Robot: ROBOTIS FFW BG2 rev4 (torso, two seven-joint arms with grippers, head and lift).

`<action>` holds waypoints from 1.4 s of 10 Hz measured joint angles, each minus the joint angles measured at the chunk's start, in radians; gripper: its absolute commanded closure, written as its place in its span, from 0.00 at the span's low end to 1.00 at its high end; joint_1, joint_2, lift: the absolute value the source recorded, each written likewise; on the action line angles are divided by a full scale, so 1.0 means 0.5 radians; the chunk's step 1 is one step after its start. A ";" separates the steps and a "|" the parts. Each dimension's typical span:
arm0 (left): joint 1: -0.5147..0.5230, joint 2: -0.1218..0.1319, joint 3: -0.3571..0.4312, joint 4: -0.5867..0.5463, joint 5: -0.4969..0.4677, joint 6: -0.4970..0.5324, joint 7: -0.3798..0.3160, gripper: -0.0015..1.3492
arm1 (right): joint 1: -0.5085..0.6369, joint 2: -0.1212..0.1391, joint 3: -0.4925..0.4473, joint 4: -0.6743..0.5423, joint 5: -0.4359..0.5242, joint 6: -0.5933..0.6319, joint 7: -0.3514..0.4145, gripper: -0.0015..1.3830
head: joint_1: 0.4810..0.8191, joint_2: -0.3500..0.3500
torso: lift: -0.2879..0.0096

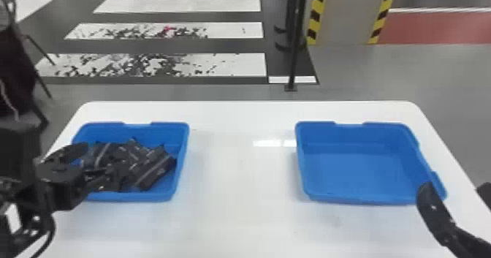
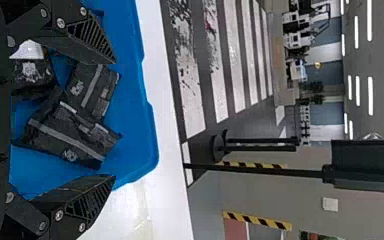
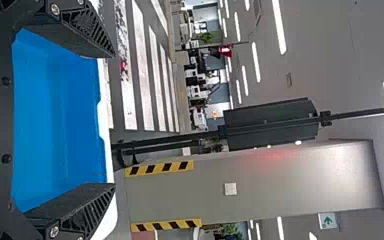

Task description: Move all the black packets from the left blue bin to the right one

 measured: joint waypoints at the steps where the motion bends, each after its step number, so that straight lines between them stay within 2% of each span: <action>1: -0.124 0.013 0.000 0.084 -0.093 0.089 -0.033 0.18 | -0.005 0.000 0.007 0.008 -0.004 0.000 0.000 0.07 | 0.63 0.61 | 0.50; 4: -0.554 0.069 -0.054 0.484 -0.350 0.346 -0.272 0.18 | -0.030 0.000 0.041 0.041 -0.010 0.000 0.000 0.08 | 0.63 0.67 | 0.50; 7: -0.859 0.121 -0.222 0.906 -0.448 0.510 -0.508 0.18 | -0.050 0.000 0.058 0.069 -0.016 0.000 0.000 0.08 | 0.63 0.64 | 0.50; 9: -0.994 0.129 -0.285 1.132 -0.520 0.569 -0.618 0.17 | -0.065 0.000 0.068 0.088 -0.018 0.000 0.000 0.08 | 0.63 0.62 | 0.50; 11: -1.135 0.167 -0.373 1.362 -0.526 0.563 -0.766 0.18 | -0.093 0.000 0.082 0.125 -0.020 0.000 0.012 0.08 | 0.63 0.60 | 0.50; 12: -1.172 0.179 -0.409 1.416 -0.498 0.568 -0.788 0.18 | -0.103 0.000 0.087 0.139 -0.020 0.000 0.016 0.08 | 0.63 0.59 | 0.50; 14: -1.184 0.172 -0.439 1.454 -0.436 0.607 -0.807 0.19 | -0.105 0.000 0.092 0.150 -0.023 0.000 0.016 0.08 | 0.63 0.56 | 0.50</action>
